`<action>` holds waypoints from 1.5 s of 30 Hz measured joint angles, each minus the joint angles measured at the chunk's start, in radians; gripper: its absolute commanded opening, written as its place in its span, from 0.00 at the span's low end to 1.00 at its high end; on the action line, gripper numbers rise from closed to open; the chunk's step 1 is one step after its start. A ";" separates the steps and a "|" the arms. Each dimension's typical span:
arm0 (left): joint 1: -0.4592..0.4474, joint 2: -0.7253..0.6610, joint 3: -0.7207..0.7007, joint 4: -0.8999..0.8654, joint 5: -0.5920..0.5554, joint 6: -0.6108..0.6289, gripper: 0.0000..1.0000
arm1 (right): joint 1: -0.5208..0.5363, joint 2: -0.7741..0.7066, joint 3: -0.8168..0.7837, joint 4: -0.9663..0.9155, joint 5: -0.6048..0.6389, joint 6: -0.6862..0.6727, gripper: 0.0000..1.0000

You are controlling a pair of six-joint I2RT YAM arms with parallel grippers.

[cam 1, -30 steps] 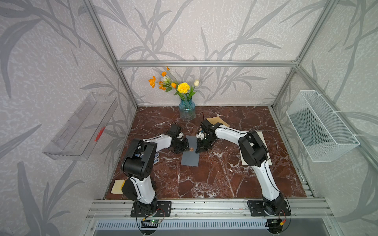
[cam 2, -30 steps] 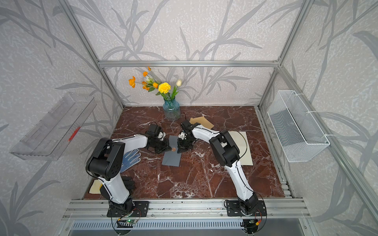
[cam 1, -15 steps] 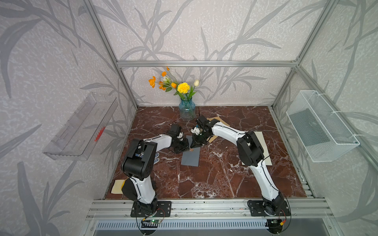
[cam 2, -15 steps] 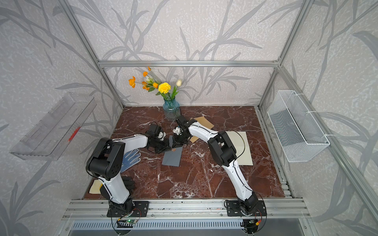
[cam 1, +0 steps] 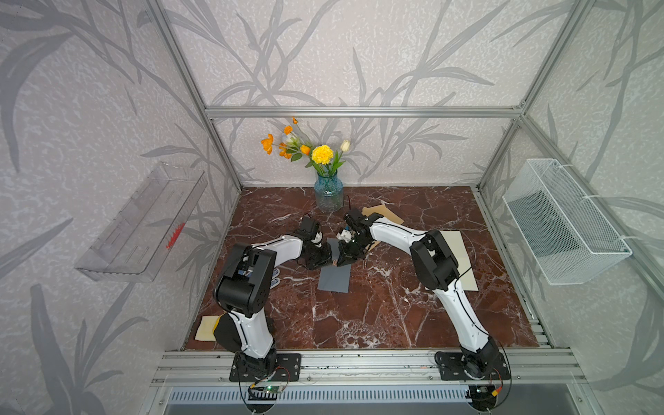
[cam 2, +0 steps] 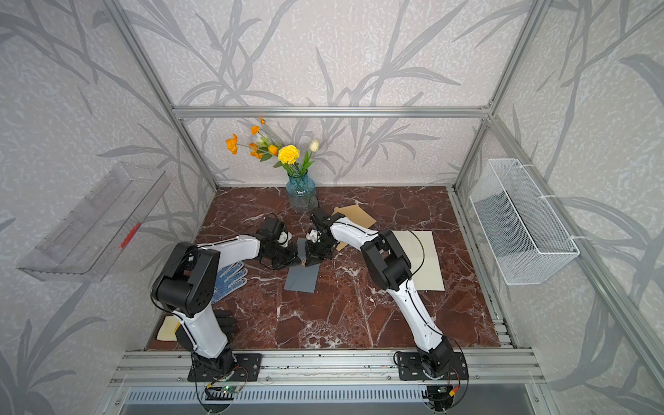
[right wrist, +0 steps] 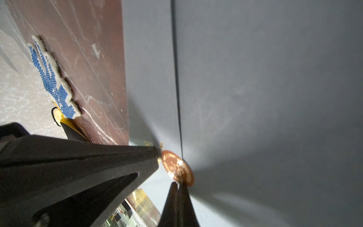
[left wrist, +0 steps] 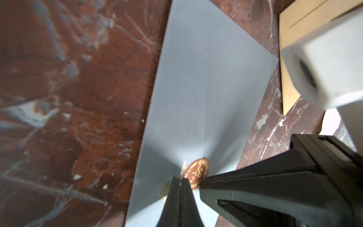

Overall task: Fold the letter paper in half and place it into the envelope
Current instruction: Fold the envelope flap on the envelope, then move the letter paper to the center of the board.

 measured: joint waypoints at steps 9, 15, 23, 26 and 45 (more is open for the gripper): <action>0.000 -0.008 -0.004 -0.014 -0.010 0.007 0.00 | 0.000 0.162 0.315 -0.182 0.019 0.002 0.00; 0.000 -0.013 -0.008 -0.018 -0.019 0.008 0.00 | 0.000 0.198 0.389 -0.254 0.035 -0.001 0.00; 0.000 -0.026 -0.008 -0.056 -0.042 0.030 0.00 | -0.021 0.085 0.201 -0.242 0.086 -0.030 0.00; 0.000 -0.030 -0.005 -0.078 -0.054 0.038 0.00 | -0.037 0.039 0.146 -0.248 0.115 -0.053 0.00; -0.130 -0.115 0.402 -0.303 -0.119 0.011 1.00 | -0.358 -0.444 -0.296 -0.336 0.577 -0.135 0.00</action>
